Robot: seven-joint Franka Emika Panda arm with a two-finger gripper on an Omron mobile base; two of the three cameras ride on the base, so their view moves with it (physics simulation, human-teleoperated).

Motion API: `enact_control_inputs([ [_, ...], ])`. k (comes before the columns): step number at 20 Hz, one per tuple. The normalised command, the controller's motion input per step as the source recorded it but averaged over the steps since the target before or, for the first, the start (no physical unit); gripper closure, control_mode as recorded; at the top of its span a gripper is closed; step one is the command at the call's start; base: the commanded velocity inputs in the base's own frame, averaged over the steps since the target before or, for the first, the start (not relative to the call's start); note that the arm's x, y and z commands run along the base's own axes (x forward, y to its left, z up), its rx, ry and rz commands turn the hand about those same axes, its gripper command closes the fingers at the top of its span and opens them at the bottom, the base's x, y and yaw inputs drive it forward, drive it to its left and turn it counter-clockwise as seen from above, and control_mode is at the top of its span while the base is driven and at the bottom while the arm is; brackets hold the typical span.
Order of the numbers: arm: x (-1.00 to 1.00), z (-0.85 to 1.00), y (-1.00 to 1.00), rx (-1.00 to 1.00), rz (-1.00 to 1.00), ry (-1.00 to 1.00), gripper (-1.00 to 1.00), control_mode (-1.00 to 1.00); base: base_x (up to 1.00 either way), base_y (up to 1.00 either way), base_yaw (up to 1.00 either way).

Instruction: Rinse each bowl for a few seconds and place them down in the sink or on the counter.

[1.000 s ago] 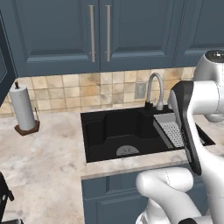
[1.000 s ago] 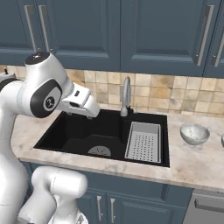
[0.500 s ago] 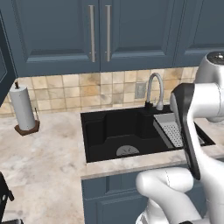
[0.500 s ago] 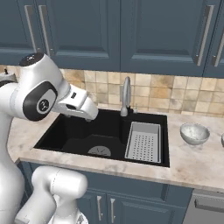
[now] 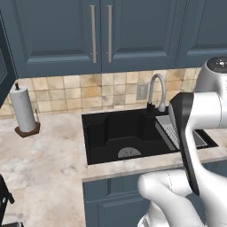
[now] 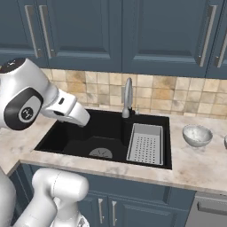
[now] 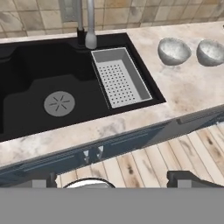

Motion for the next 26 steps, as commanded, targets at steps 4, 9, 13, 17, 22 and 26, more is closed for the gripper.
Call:
enact_control_inputs([
  [4, -0.21, 0.09, -0.01, 0.00, -0.03, 0.00, -1.00, -1.00, 0.00, 0.00, 0.00],
  [9, -0.14, 0.06, -0.11, 0.00, -0.03, 0.00, -1.00, 1.00, -0.05, -0.14, -0.02],
  [13, 0.00, 0.00, 0.00, 0.00, 0.00, 0.00, -1.00, 1.00, -0.05, -0.42, -0.03],
  [17, 0.00, 0.00, 0.00, 0.00, 0.00, 0.00, -1.00, 1.00, 0.00, -0.42, -0.02],
  [22, 0.00, 0.00, 0.00, 0.00, 0.00, 0.00, -1.00, 1.00, 0.00, -0.39, 0.00],
  [26, 0.00, 0.00, 0.00, 0.00, 0.00, 0.00, -1.00, 1.00, 0.00, -0.39, 0.00],
])
